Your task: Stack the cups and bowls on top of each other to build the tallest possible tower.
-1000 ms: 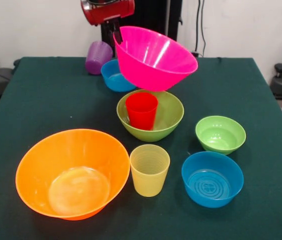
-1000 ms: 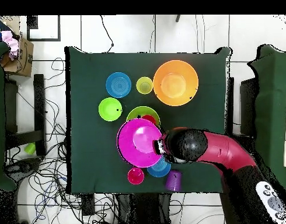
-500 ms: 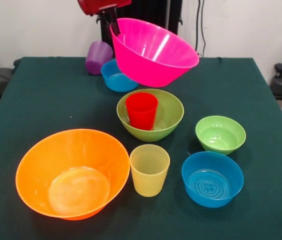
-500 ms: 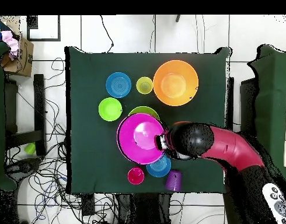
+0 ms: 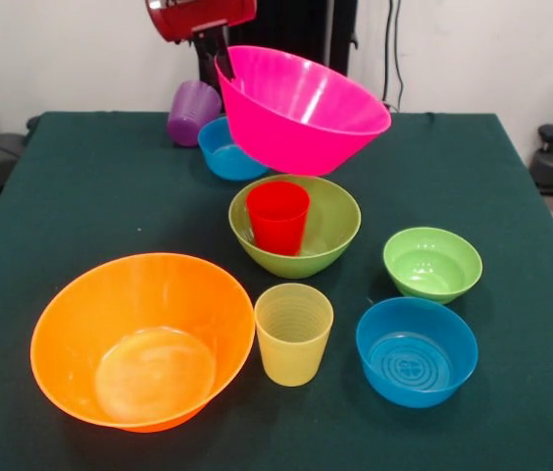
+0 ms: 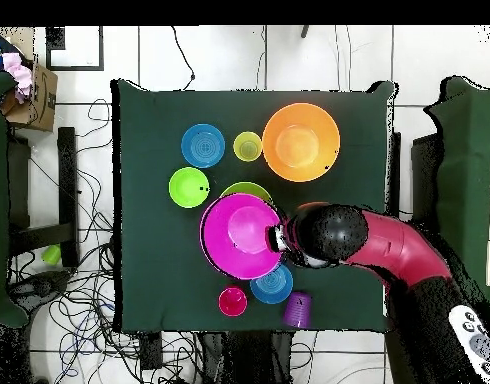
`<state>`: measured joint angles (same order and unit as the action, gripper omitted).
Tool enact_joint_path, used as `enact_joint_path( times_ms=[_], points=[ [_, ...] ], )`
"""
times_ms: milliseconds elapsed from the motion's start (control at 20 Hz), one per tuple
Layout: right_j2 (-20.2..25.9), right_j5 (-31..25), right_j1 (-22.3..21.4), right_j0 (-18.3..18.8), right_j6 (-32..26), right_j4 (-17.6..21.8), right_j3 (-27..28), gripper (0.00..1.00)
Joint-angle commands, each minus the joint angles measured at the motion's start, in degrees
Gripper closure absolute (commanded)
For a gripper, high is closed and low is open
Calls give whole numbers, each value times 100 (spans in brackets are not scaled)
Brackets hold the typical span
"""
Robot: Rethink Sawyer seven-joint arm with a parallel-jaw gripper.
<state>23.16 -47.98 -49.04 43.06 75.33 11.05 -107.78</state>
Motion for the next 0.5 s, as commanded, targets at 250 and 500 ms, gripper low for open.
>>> enact_joint_path(
  times_ms=[250, 500],
  points=[
    [216, 670, 1008, -297, 340, 156, 663, 100],
    [167, 520, 1011, -400, 408, 119, 807, 100]
  ],
)
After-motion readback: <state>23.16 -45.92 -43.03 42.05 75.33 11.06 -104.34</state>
